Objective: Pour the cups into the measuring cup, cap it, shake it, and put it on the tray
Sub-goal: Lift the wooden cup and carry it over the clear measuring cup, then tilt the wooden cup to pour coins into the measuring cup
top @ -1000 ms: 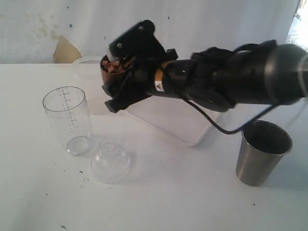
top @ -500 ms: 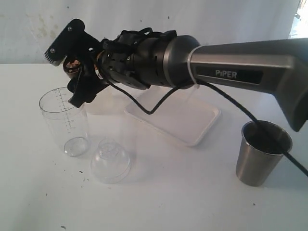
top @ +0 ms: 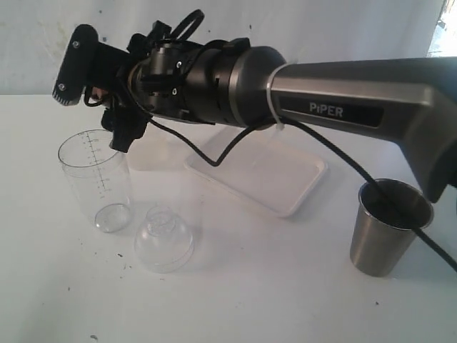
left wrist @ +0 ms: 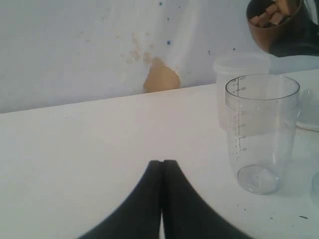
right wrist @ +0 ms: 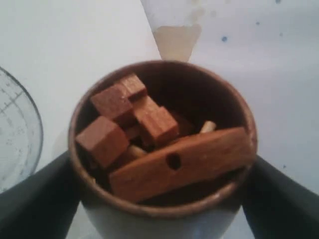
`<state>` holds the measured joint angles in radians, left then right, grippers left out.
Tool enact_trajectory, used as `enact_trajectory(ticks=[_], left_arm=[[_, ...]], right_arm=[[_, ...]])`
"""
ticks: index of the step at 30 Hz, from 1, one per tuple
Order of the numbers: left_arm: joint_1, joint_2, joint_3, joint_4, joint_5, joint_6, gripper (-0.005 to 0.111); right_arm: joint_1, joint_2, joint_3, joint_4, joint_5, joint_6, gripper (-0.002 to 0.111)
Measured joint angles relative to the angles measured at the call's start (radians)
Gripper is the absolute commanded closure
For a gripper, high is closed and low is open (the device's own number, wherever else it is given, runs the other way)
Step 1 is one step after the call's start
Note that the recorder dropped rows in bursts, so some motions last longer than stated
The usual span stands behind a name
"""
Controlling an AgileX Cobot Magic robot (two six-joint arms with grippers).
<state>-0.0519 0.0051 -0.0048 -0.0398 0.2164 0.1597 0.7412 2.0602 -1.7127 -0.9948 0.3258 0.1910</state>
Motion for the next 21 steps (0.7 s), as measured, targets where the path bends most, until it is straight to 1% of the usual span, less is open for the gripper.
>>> enact_trajectory(ticks=[8, 14, 21], left_arm=[[0.000, 0.000, 0.000, 0.000, 0.000, 0.000, 0.107], [0.000, 0.000, 0.000, 0.000, 0.000, 0.000, 0.107], [0.000, 0.000, 0.000, 0.000, 0.000, 0.000, 0.107]], right_arm=[[0.016, 0.002, 0.000, -0.156, -0.030, 0.000, 0.108], [0.016, 0.023, -0.002, -0.239, -0.033, -0.002, 0.108], [0.016, 0.055, -0.002, -0.296, -0.034, -0.049, 0.108]])
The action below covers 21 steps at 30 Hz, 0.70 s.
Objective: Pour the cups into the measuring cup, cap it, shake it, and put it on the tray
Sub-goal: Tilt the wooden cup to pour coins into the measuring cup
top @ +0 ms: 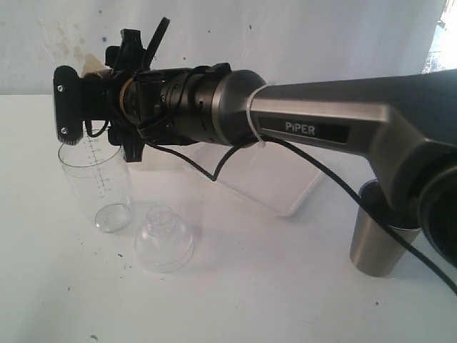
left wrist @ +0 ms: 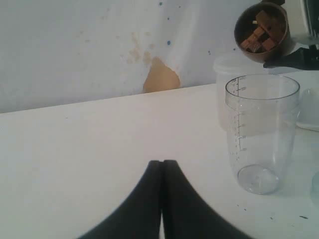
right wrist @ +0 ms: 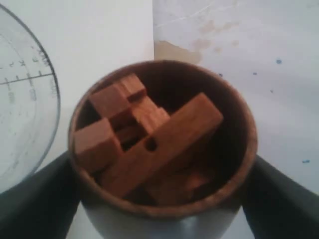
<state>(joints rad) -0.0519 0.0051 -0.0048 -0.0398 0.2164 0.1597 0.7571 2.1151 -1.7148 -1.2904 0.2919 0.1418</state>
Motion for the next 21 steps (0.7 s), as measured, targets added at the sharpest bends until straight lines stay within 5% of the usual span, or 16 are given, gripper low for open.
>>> enact_trajectory(ticks=[21], left_arm=[[0.000, 0.000, 0.000, 0.000, 0.000, 0.000, 0.107]], right_arm=[[0.024, 0.000, 0.000, -0.103, -0.016, -0.282, 0.108]])
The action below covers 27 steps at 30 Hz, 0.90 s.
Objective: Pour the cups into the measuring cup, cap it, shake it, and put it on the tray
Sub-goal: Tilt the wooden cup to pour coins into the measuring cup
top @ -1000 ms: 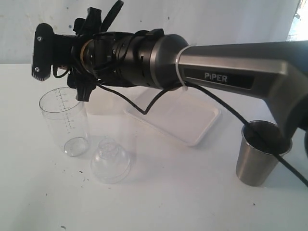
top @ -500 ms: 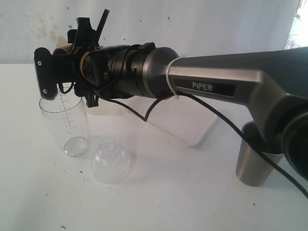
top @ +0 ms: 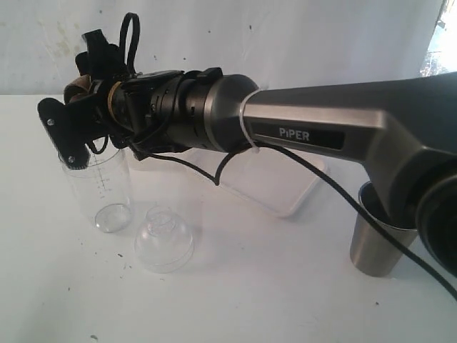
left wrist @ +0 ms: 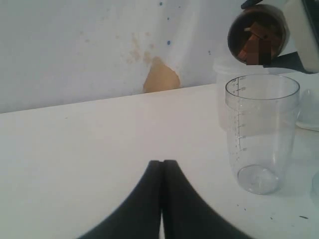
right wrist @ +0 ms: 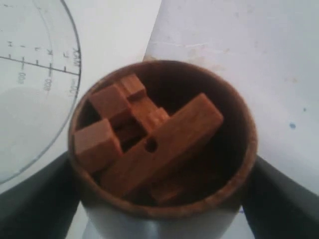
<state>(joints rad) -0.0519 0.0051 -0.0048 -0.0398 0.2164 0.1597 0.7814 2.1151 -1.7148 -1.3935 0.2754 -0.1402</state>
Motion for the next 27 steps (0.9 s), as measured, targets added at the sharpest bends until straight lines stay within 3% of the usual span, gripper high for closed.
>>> enact_trajectory(ticks=[27], left_arm=[[0.000, 0.000, 0.000, 0.000, 0.000, 0.000, 0.107]], right_arm=[[0.030, 0.000, 0.000, -0.098, 0.038, -0.162, 0.108]])
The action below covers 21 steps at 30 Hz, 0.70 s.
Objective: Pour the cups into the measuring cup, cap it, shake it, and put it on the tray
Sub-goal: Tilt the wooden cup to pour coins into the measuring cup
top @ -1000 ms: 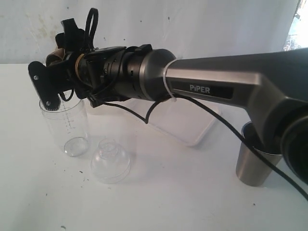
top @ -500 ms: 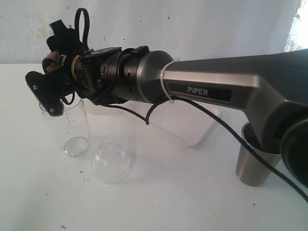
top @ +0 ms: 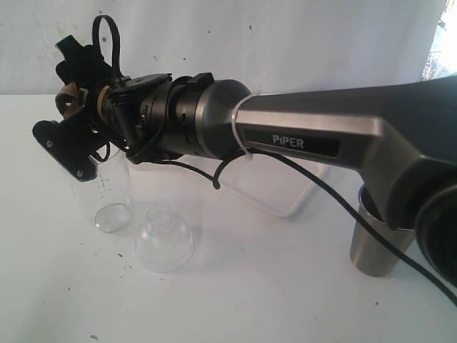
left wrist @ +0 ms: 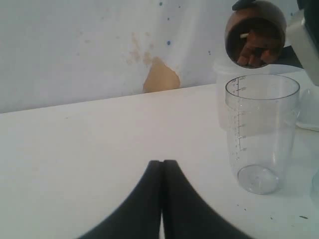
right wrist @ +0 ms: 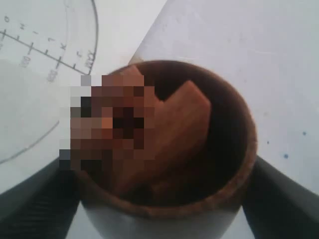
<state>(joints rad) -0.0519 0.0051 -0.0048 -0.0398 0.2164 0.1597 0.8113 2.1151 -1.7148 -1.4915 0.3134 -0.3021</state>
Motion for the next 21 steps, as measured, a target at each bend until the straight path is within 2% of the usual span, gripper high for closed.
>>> enact_trajectory(ticks=[14, 21], left_arm=[[0.000, 0.000, 0.000, 0.000, 0.000, 0.000, 0.107], [0.000, 0.000, 0.000, 0.000, 0.000, 0.000, 0.107]], right_arm=[[0.015, -0.004, 0.000, -0.004, 0.042, -0.118, 0.108], [0.015, -0.004, 0.000, -0.079, 0.059, -0.127, 0.108]])
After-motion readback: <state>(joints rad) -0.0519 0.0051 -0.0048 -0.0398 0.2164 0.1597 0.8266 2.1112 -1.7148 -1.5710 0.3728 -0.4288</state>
